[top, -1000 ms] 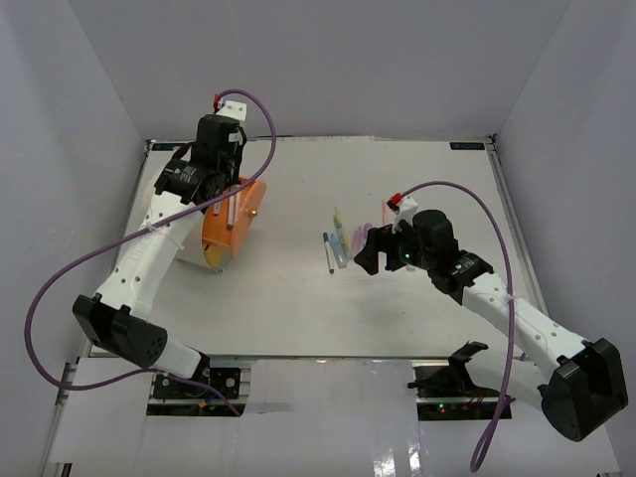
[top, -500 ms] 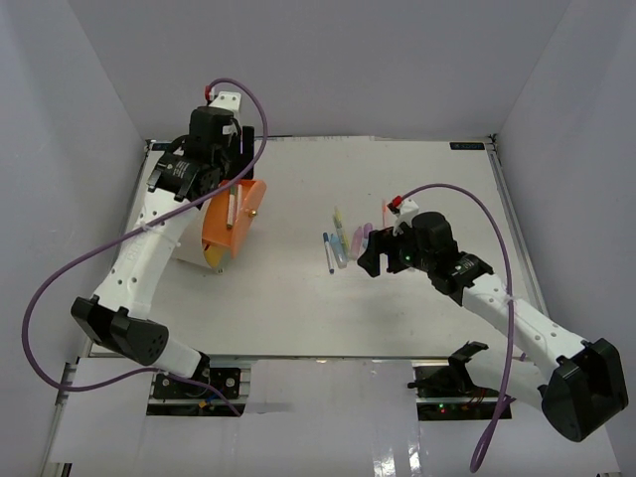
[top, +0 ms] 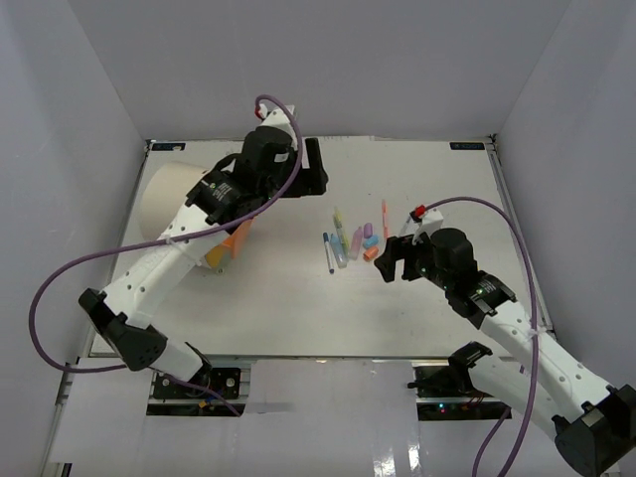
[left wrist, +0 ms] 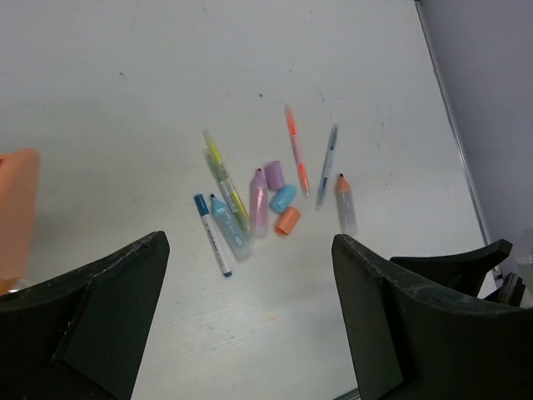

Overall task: Sort the stationery into containers
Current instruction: Pick up the pen from the center of the board.

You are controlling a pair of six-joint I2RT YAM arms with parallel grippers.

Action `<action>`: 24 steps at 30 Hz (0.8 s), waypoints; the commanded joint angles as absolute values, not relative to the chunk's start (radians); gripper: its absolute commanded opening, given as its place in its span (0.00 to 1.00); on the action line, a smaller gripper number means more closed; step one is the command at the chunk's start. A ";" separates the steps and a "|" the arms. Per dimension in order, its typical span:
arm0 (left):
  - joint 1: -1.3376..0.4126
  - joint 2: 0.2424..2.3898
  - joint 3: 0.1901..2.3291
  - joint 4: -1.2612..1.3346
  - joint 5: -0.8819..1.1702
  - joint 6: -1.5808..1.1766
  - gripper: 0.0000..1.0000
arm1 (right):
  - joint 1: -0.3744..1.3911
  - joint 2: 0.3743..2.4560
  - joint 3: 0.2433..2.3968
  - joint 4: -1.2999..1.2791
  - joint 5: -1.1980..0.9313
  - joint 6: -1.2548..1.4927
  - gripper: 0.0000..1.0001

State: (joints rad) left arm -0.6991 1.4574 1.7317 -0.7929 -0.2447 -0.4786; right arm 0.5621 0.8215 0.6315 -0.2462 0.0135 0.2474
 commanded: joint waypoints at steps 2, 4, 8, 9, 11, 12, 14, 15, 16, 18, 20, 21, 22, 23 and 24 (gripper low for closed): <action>-0.787 1.534 1.697 -0.723 -0.346 -0.597 0.90 | 0.557 0.733 0.592 -0.265 0.095 0.261 0.92; -0.822 1.557 1.669 -0.693 -0.386 -0.624 0.89 | 0.557 0.698 0.575 -0.276 0.107 0.268 0.92; -0.845 1.597 1.556 -0.614 -0.423 -0.707 0.85 | 0.558 0.647 0.535 -0.296 0.115 0.293 0.92; -0.845 1.615 1.513 -0.608 -0.436 -0.719 0.84 | 0.557 0.638 0.528 -0.299 0.115 0.304 0.93; -0.847 1.634 1.477 -0.595 -0.462 -0.741 0.82 | 0.557 0.606 0.509 -0.302 0.117 0.313 0.93; -0.848 1.643 1.462 -0.583 -0.469 -0.758 0.82 | 0.557 0.597 0.490 -0.302 0.117 0.316 0.93; -0.847 1.664 1.421 -0.574 -0.485 -0.768 0.80 | 0.558 0.572 0.473 -0.302 0.118 0.327 0.93; -0.848 1.669 1.408 -0.566 -0.492 -0.782 0.79 | 0.557 0.568 0.460 -0.301 0.120 0.330 0.93; -0.847 1.678 1.381 -0.560 -0.502 -0.788 0.78 | 0.557 0.563 0.456 -0.301 0.118 0.331 0.93; -0.847 1.686 1.353 -0.537 -0.518 -0.798 0.75 | 0.557 0.566 0.453 -0.299 0.114 0.330 0.93; -0.847 1.703 1.318 -0.522 -0.522 -0.799 0.70 | 0.557 0.571 0.456 -0.302 0.114 0.328 0.93; -0.847 1.712 1.309 -0.514 -0.517 -0.805 0.68 | 0.558 0.572 0.456 -0.301 0.114 0.327 0.93; -0.847 1.720 1.302 -0.512 -0.514 -0.807 0.67 | 0.558 0.571 0.454 -0.299 0.114 0.327 0.93; -0.847 1.736 1.293 -0.508 -0.506 -0.810 0.65 | 0.558 0.571 0.454 -0.299 0.114 0.325 0.93; -0.847 1.746 1.287 -0.500 -0.502 -0.810 0.64 | 0.557 0.569 0.453 -0.299 0.112 0.324 0.93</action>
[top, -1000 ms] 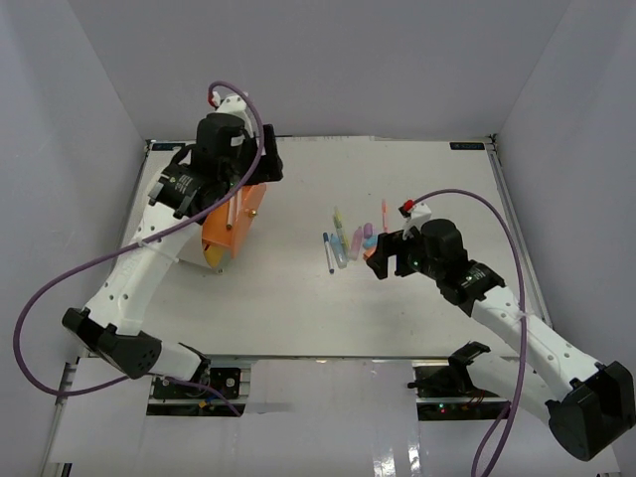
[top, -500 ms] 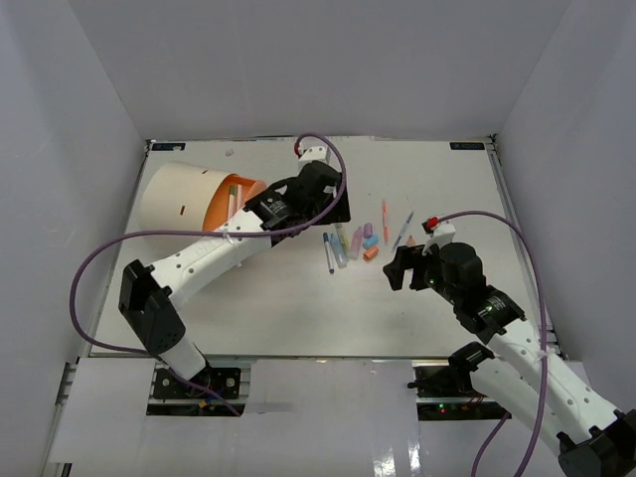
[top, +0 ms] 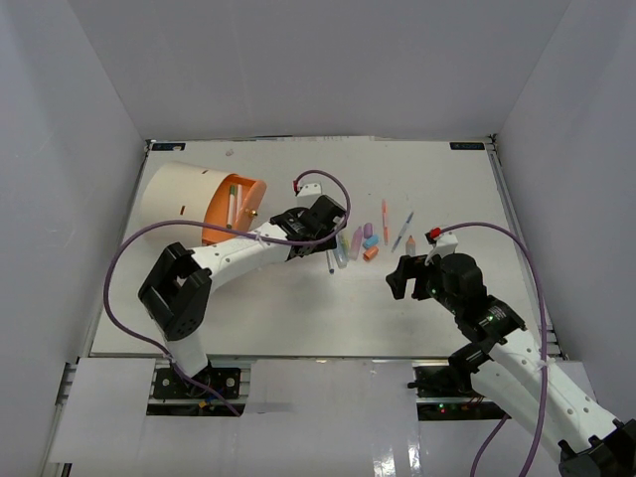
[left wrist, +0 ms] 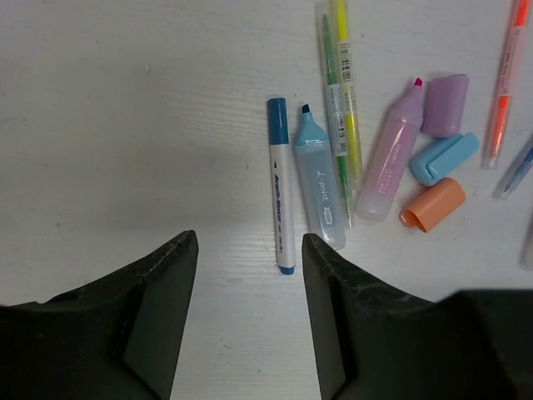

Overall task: Sort the stationery into containers
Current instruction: Pick up the pen from the center of the board.

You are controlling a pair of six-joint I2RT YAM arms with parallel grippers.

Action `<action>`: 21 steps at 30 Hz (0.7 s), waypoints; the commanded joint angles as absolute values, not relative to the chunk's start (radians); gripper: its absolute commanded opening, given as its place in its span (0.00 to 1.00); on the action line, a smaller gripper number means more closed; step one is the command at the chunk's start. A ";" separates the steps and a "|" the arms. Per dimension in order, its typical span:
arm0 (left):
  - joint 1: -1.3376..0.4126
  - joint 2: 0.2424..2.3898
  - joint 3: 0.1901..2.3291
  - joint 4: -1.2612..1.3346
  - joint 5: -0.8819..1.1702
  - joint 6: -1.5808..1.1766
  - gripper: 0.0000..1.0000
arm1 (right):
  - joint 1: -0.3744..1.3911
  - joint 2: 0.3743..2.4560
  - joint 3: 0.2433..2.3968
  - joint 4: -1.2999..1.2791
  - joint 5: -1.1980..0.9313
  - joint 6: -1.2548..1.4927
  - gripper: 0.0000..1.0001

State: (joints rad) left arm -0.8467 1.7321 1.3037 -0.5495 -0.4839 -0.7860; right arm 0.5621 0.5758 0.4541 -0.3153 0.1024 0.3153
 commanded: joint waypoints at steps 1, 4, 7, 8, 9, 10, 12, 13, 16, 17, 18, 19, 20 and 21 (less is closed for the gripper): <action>-0.847 1.755 1.281 -0.496 -0.491 -0.814 0.63 | 0.557 0.568 0.449 -0.298 0.112 0.324 0.93; -0.848 1.789 1.281 -0.482 -0.469 -0.813 0.61 | 0.558 0.568 0.448 -0.296 0.109 0.324 0.93; -0.847 1.813 1.281 -0.469 -0.460 -0.813 0.60 | 0.557 0.571 0.446 -0.296 0.109 0.325 0.93; -0.848 1.819 1.279 -0.462 -0.454 -0.810 0.59 | 0.557 0.572 0.445 -0.295 0.109 0.324 0.93; -0.847 1.831 1.278 -0.459 -0.453 -0.810 0.59 | 0.557 0.575 0.443 -0.291 0.106 0.324 0.93; -0.847 1.838 1.281 -0.457 -0.449 -0.810 0.59 | 0.557 0.575 0.443 -0.291 0.104 0.322 0.93; -0.847 1.851 1.285 -0.451 -0.445 -0.807 0.59 | 0.557 0.580 0.443 -0.288 0.098 0.322 0.93; -0.847 1.865 1.285 -0.451 -0.442 -0.807 0.58 | 0.557 0.583 0.443 -0.288 0.098 0.321 0.93; -0.847 1.890 1.292 -0.443 -0.431 -0.802 0.57 | 0.558 0.586 0.443 -0.285 0.095 0.321 0.93; -0.845 1.896 1.293 -0.442 -0.430 -0.801 0.57 | 0.557 0.587 0.443 -0.285 0.095 0.319 0.93; -0.845 1.902 1.295 -0.439 -0.428 -0.798 0.57 | 0.558 0.586 0.442 -0.285 0.095 0.319 0.93; -0.845 1.908 1.298 -0.439 -0.428 -0.796 0.57 | 0.558 0.586 0.442 -0.285 0.095 0.321 0.93; -0.847 1.920 1.299 -0.439 -0.428 -0.796 0.57 | 0.557 0.584 0.442 -0.285 0.095 0.321 0.93; -0.847 1.927 1.299 -0.439 -0.425 -0.795 0.56 | 0.557 0.583 0.440 -0.285 0.097 0.319 0.93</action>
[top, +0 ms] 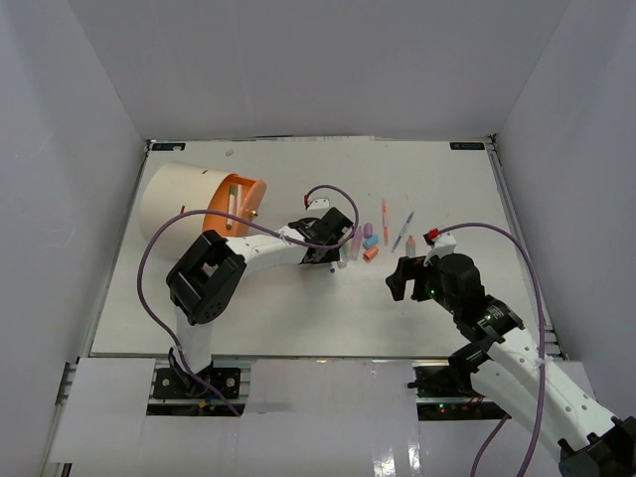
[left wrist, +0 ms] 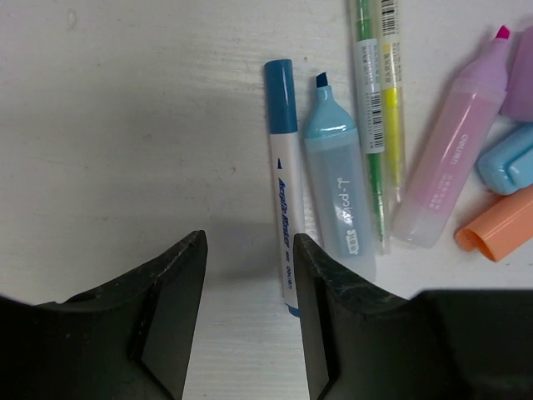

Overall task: Sort the stationery into containers
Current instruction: Pick up the pen from the center of the board.

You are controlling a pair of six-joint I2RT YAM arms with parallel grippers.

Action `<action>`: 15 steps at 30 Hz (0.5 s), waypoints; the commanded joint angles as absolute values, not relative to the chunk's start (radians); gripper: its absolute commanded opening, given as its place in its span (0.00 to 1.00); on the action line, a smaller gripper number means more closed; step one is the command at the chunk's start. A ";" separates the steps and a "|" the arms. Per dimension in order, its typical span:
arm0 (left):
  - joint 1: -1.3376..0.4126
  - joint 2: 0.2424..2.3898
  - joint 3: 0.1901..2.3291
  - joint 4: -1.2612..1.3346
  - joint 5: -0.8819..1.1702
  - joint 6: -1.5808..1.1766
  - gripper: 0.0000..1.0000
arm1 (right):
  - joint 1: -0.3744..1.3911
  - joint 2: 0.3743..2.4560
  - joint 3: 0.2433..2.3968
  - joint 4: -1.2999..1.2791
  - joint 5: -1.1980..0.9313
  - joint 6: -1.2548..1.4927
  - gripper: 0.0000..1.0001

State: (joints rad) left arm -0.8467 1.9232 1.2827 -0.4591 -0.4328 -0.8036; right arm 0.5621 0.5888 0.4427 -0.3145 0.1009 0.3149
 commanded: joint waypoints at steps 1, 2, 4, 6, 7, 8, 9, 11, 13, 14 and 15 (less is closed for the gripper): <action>-0.847 1.930 1.301 -0.437 -0.423 -0.796 0.56 | 0.558 0.581 0.440 -0.285 0.097 0.321 0.93; -0.847 1.937 1.301 -0.437 -0.422 -0.795 0.56 | 0.557 0.581 0.442 -0.285 0.098 0.321 0.93; -0.847 1.942 1.298 -0.436 -0.417 -0.793 0.56 | 0.557 0.580 0.439 -0.285 0.098 0.321 0.93; -0.847 1.947 1.292 -0.436 -0.419 -0.792 0.56 | 0.557 0.580 0.440 -0.284 0.100 0.322 0.93; -0.847 1.947 1.289 -0.436 -0.419 -0.792 0.56 | 0.557 0.581 0.437 -0.284 0.100 0.322 0.93; -0.845 1.947 1.282 -0.436 -0.419 -0.792 0.56 | 0.558 0.581 0.439 -0.284 0.098 0.322 0.93; -0.845 1.945 1.281 -0.436 -0.419 -0.793 0.56 | 0.557 0.581 0.437 -0.282 0.100 0.322 0.93; -0.847 1.941 1.275 -0.433 -0.420 -0.801 0.55 | 0.558 0.583 0.437 -0.282 0.100 0.322 0.93; -0.845 1.931 1.273 -0.430 -0.425 -0.799 0.56 | 0.558 0.584 0.436 -0.282 0.100 0.321 0.93; -0.845 1.928 1.273 -0.431 -0.429 -0.795 0.55 | 0.557 0.584 0.436 -0.282 0.100 0.322 0.93; -0.845 1.921 1.272 -0.431 -0.433 -0.792 0.55 | 0.557 0.583 0.437 -0.282 0.098 0.322 0.93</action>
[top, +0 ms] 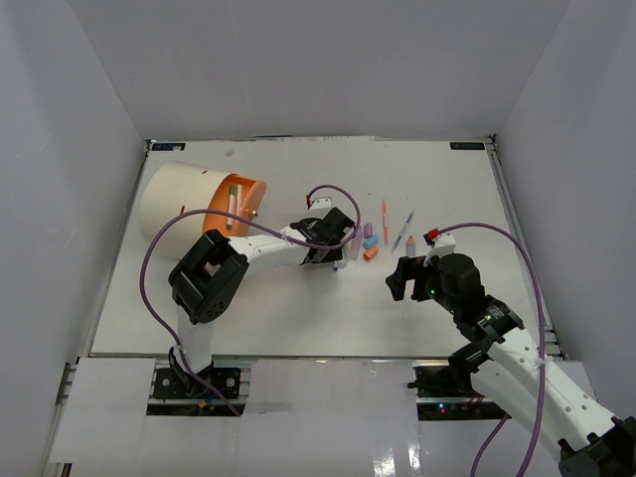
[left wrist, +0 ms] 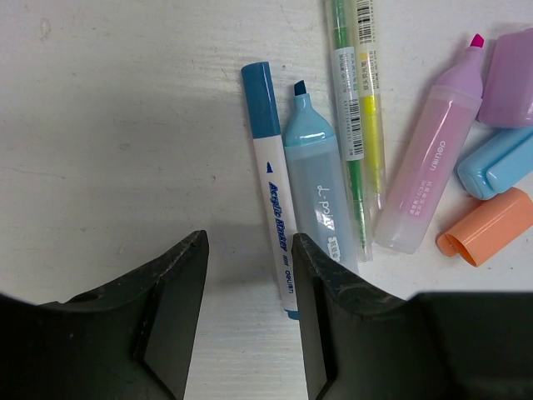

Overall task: Sort the stationery into containers
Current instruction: Pick up the pen from the center of the board.

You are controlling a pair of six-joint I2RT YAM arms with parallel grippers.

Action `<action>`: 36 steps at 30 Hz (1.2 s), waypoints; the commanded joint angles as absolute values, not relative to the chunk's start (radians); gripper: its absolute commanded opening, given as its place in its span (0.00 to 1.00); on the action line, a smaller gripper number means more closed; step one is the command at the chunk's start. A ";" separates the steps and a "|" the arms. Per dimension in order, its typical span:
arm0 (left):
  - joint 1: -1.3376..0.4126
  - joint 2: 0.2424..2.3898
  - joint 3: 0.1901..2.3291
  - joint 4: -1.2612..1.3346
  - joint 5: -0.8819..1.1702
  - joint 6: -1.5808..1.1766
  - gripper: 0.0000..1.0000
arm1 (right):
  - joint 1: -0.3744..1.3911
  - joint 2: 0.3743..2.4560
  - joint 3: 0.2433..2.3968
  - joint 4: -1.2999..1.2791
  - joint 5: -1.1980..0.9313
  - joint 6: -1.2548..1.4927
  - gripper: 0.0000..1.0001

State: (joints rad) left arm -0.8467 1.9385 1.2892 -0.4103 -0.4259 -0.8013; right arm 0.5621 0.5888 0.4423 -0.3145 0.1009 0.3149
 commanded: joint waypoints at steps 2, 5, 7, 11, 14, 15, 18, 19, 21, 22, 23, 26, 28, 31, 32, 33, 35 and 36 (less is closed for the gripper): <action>-0.842 1.913 1.256 -0.431 -0.442 -0.792 0.55 | 0.558 0.583 0.436 -0.282 0.100 0.322 0.93; -0.836 1.905 1.243 -0.430 -0.436 -0.798 0.55 | 0.558 0.584 0.434 -0.282 0.100 0.322 0.93; -0.834 1.913 1.243 -0.430 -0.433 -0.798 0.54 | 0.557 0.589 0.433 -0.279 0.098 0.322 0.93; -0.836 1.939 1.262 -0.426 -0.419 -0.799 0.54 | 0.557 0.597 0.433 -0.279 0.095 0.322 0.93; -0.834 1.957 1.279 -0.426 -0.420 -0.798 0.54 | 0.557 0.594 0.431 -0.279 0.095 0.322 0.93; -0.834 1.960 1.285 -0.426 -0.423 -0.795 0.54 | 0.558 0.594 0.431 -0.279 0.095 0.322 0.93; -0.834 1.973 1.290 -0.426 -0.426 -0.792 0.54 | 0.557 0.594 0.431 -0.279 0.095 0.322 0.93; -0.834 1.973 1.290 -0.426 -0.428 -0.792 0.54 | 0.557 0.595 0.431 -0.278 0.095 0.322 0.93; -0.833 1.979 1.290 -0.426 -0.431 -0.792 0.53 | 0.558 0.597 0.433 -0.278 0.095 0.322 0.93; -0.833 1.982 1.293 -0.426 -0.436 -0.790 0.53 | 0.557 0.597 0.431 -0.278 0.095 0.322 0.93; -0.833 1.986 1.298 -0.428 -0.437 -0.784 0.53 | 0.557 0.598 0.431 -0.278 0.095 0.322 0.93; -0.830 1.987 1.292 -0.431 -0.440 -0.781 0.52 | 0.557 0.600 0.433 -0.278 0.094 0.322 0.93; -0.830 1.974 1.279 -0.433 -0.443 -0.782 0.50 | 0.558 0.598 0.433 -0.278 0.095 0.321 0.93; -0.830 1.944 1.244 -0.436 -0.451 -0.781 0.44 | 0.558 0.601 0.433 -0.276 0.097 0.321 0.93; -0.828 1.934 1.224 -0.436 -0.451 -0.781 0.42 | 0.558 0.603 0.431 -0.275 0.097 0.321 0.93; -0.828 1.924 1.215 -0.436 -0.456 -0.779 0.41 | 0.558 0.603 0.431 -0.275 0.097 0.319 0.93; -0.827 1.893 1.203 -0.437 -0.459 -0.761 0.35 | 0.557 0.606 0.433 -0.275 0.095 0.321 0.94; -0.828 1.881 1.195 -0.434 -0.459 -0.753 0.33 | 0.558 0.607 0.433 -0.273 0.094 0.319 0.94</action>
State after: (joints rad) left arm -0.8356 1.9324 1.2385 -0.3824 -0.4587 -0.7746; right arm 0.5621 0.6041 0.4400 -0.3126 0.0982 0.3149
